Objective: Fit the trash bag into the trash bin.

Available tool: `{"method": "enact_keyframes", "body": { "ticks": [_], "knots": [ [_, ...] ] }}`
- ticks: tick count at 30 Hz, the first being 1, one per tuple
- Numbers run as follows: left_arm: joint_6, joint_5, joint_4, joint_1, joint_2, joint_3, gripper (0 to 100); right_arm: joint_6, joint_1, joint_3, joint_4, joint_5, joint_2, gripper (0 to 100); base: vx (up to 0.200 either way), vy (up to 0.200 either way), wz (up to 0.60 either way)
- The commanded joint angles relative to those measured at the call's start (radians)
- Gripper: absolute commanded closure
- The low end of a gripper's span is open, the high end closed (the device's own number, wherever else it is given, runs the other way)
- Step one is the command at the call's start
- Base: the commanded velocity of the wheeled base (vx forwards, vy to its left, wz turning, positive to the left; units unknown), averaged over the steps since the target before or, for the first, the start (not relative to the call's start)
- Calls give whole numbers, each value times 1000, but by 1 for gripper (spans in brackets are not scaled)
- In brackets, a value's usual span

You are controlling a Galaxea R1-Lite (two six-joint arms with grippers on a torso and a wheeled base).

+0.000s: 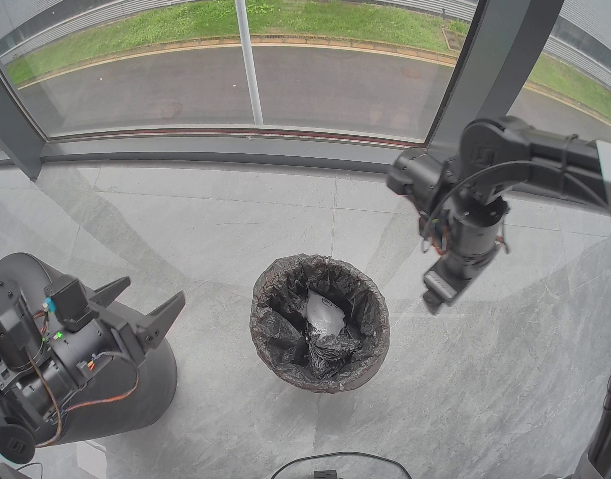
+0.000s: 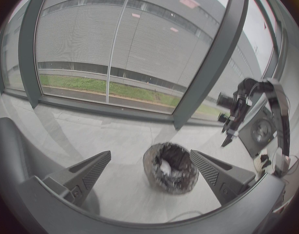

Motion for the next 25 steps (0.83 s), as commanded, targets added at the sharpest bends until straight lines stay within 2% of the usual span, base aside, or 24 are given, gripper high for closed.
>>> {"method": "enact_keyframes", "body": {
  "ticks": [1, 2, 4, 10, 12, 13, 14, 17, 19, 23, 24, 25],
  "knots": [
    [128, 23, 389, 22, -454, 54, 0, -43, -175, 0, 375, -42, -287, 0, 0, 0, 0],
    [128, 22, 545, 21, -544, 28, 0, 102, -187, 0, 375, -45, -339, 0, 0, 0, 0],
    [126, 20, 697, 24, -646, 6, 0, 214, -190, 0, 375, -31, -445, 0, 0, 0, 0],
    [128, 14, 1181, 39, -979, -89, 0, 230, -188, 0, 363, -38, -821, 0, 0, 0, 0],
    [128, 14, 1193, 41, -986, -92, 0, 231, -188, 0, 361, -38, -828, 0, 0, 0, 0],
    [128, -6, 1385, 71, -1124, -116, 0, 276, -188, 32, 349, -38, -988, 0, 0, 0, 0],
    [128, -9, 1400, 76, -1138, -116, 0, 282, -188, 60, 347, -38, -1005, 0, 0, 0, 0],
    [126, -57, 1523, 144, -1291, -106, 0, 346, -205, 396, 249, -35, -1202, 0, 0, 0, 0],
    [123, -52, 1570, 165, -1324, -106, 0, 372, -253, 621, 114, -31, -1357, 0, 0, 0, 0],
    [103, -54, 1589, 171, -1321, -72, 0, 360, -382, 1011, -176, 6, -1621, 0, 0, 0, 0],
    [103, -54, 1589, 171, -1321, -72, 0, 360, -382, 1011, -176, 6, -1621, 0, 0, 0, 0],
    [109, -51, 1567, 174, -1322, -35, 0, 319, -468, 1172, -269, 46, -1742, 0, 0, 0, 0]
  ]
}}
